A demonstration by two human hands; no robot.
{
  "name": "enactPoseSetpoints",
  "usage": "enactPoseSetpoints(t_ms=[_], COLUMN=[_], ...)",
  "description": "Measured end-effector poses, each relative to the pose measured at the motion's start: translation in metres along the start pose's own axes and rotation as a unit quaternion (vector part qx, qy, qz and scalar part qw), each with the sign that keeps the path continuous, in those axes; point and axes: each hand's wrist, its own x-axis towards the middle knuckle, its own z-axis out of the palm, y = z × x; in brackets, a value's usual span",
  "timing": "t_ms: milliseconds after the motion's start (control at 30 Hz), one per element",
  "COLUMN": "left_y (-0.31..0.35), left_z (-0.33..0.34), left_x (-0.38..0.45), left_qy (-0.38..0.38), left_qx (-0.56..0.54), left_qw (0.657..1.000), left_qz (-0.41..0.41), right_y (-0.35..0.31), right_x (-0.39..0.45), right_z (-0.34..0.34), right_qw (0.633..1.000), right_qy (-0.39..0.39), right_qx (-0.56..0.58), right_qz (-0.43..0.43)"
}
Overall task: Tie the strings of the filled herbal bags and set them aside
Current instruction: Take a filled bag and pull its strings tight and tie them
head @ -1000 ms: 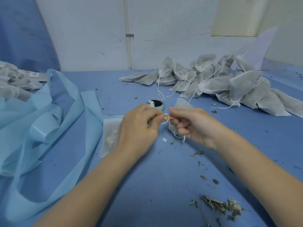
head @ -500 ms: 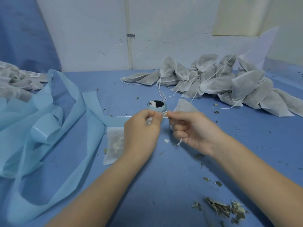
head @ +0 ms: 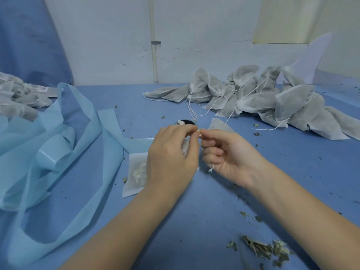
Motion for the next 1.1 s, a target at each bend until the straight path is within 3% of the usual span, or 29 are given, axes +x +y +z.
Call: enactPoseSetpoints(t_ms=[100, 233, 300, 433, 533, 600, 833, 1100], left_y=[-0.002, -0.011, -0.012, -0.004, -0.004, -0.002, 0.004, -0.002], left_z=[-0.001, 0.0, 0.0, 0.001, 0.005, 0.005, -0.001, -0.014], left_x=[0.003, 0.004, 0.006, 0.008, 0.009, 0.011, 0.017, 0.034], left_qy=[0.008, 0.014, 0.007, -0.063, -0.095, -0.111, -0.118, -0.064], left_qx=[0.017, 0.121, 0.122, 0.055, -0.004, -0.032, -0.055, -0.19], left_qw=[1.0, 0.988, 0.987, 0.996, 0.985, 0.976, 0.961, 0.92], left_qz=[0.006, 0.098, 0.105, -0.042, -0.144, -0.187, -0.246, -0.337], right_y=[0.001, 0.004, 0.004, 0.007, 0.016, 0.021, 0.022, 0.016], right_x=[0.001, -0.001, -0.003, -0.003, -0.002, 0.0, -0.001, 0.003], right_z=[-0.001, 0.0, -0.001, -0.003, 0.004, 0.008, 0.01, 0.009], right_qw=[0.999, 0.979, 0.968, 0.952, 0.926, 0.93, 0.903, 0.891], right_qy=[0.025, 0.066, 0.064, 0.056, 0.067, 0.057, 0.078, 0.081], right_qx=[-0.032, -0.151, -0.195, -0.234, -0.275, -0.256, -0.3, -0.31], right_qz=[-0.027, -0.119, -0.143, -0.188, -0.249, -0.259, -0.297, -0.321])
